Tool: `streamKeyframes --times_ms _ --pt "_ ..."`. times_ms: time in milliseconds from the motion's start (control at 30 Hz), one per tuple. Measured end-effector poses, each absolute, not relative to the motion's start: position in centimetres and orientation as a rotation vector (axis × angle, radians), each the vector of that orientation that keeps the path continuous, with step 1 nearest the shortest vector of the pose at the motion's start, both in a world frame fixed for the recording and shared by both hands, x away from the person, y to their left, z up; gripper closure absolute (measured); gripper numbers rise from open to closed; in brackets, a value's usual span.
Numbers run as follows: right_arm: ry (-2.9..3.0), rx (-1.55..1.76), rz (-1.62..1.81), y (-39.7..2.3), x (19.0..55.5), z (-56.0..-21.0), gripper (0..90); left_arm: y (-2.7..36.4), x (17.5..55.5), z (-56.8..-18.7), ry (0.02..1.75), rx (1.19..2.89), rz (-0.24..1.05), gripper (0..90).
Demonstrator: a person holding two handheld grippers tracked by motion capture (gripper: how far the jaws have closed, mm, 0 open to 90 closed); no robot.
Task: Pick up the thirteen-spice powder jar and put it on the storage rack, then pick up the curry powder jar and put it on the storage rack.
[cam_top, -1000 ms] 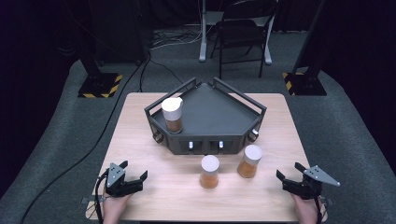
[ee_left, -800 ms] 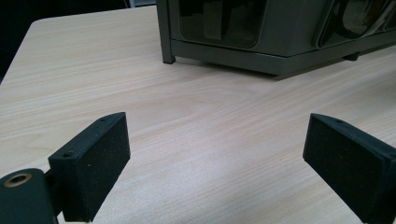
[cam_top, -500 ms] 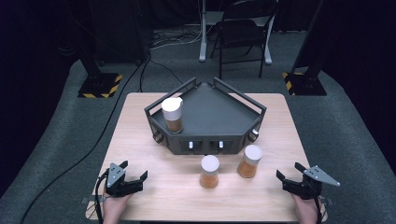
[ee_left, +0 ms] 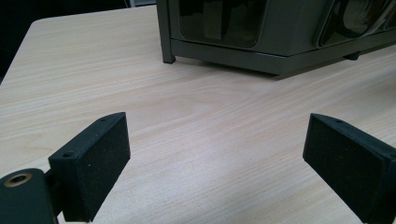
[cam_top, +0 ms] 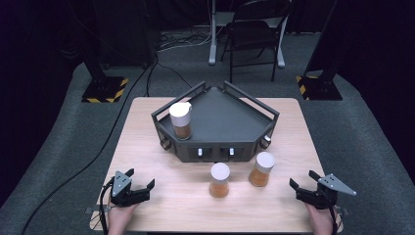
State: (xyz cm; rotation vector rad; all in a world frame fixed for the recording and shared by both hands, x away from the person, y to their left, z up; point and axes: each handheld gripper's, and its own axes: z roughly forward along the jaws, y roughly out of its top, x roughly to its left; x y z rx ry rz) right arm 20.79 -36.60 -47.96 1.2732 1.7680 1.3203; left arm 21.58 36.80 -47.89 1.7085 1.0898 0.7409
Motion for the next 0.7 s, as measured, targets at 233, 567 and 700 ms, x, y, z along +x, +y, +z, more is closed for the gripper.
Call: streamKeyframes --times_ms 233,567,700 --pt "1.767 1.273 1.321 -36.61 20.78 -47.97 9.2 36.78 21.58 -47.88 1.091 1.709 0.742 7.3" --pt "1.770 1.274 1.318 -36.58 20.82 -47.93 9.2 36.83 21.62 -47.88 1.093 1.707 0.737 7.3" --pt "1.769 1.274 1.319 -36.59 20.81 -47.94 9.3 36.81 21.60 -47.88 1.091 1.708 0.739 7.3"
